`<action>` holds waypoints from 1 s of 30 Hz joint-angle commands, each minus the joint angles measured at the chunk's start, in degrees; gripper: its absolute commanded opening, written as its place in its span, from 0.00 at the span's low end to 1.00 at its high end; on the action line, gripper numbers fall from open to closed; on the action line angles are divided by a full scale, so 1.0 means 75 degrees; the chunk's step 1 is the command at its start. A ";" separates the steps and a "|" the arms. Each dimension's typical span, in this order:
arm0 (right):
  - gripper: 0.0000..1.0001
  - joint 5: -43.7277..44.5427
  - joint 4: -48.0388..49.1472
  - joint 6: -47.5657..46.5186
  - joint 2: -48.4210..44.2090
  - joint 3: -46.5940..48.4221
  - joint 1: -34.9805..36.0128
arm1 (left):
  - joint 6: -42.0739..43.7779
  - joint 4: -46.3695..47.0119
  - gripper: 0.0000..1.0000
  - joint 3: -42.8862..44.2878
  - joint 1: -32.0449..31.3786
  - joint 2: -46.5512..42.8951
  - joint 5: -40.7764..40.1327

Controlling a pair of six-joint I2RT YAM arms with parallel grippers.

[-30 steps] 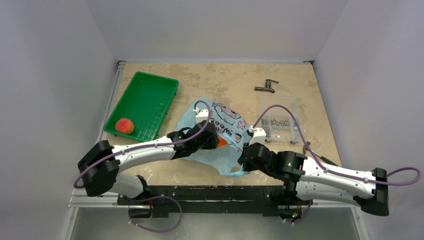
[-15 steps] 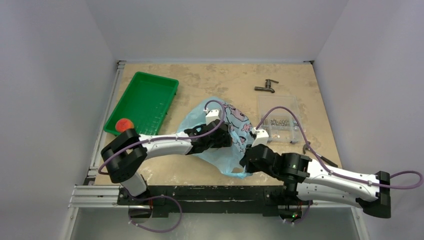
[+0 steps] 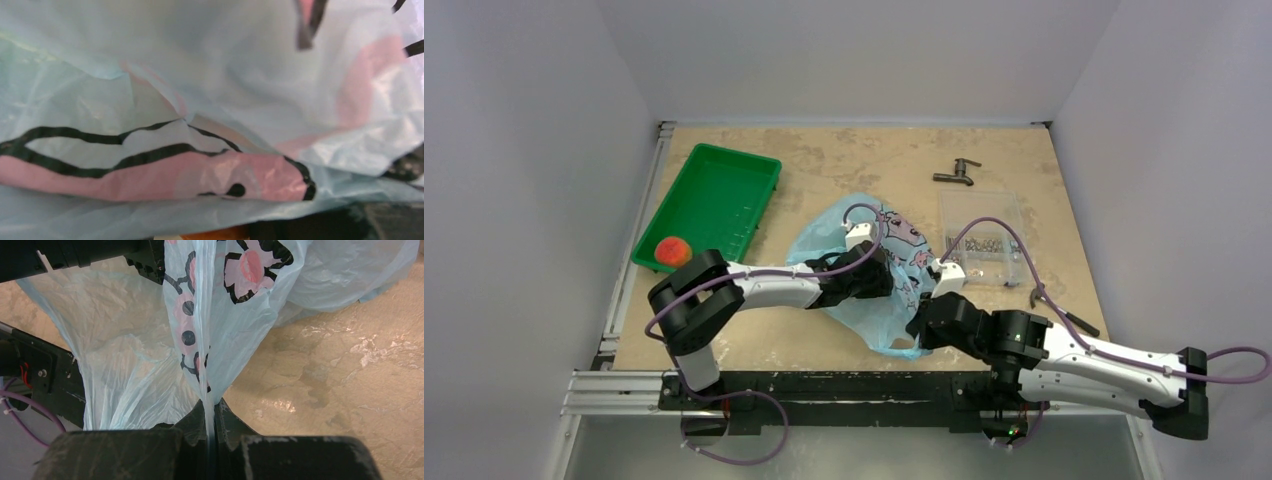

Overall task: Take the fake fruits out of the plastic bag
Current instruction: Take out the fake fruit from the plastic bag.

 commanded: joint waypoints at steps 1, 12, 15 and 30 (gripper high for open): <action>0.00 0.0013 0.0272 -0.0048 -0.0005 -0.0058 0.0021 | 0.0034 0.0180 0.42 0.0020 -0.0034 -0.0022 0.0159; 0.00 0.0212 0.0405 -0.0069 -0.0253 -0.0188 0.0021 | 0.0496 -0.1243 0.21 -0.0092 -0.0034 -0.1762 -0.0410; 0.00 0.0261 0.0547 -0.0033 -0.0324 -0.0264 0.0021 | 0.0654 -0.1626 0.18 -0.0118 -0.0034 -0.2293 -0.0364; 0.00 0.1002 0.0731 -0.0219 -0.0332 -0.0229 0.0021 | 0.1477 -0.4485 0.12 -0.0176 -0.0034 -0.5284 0.0124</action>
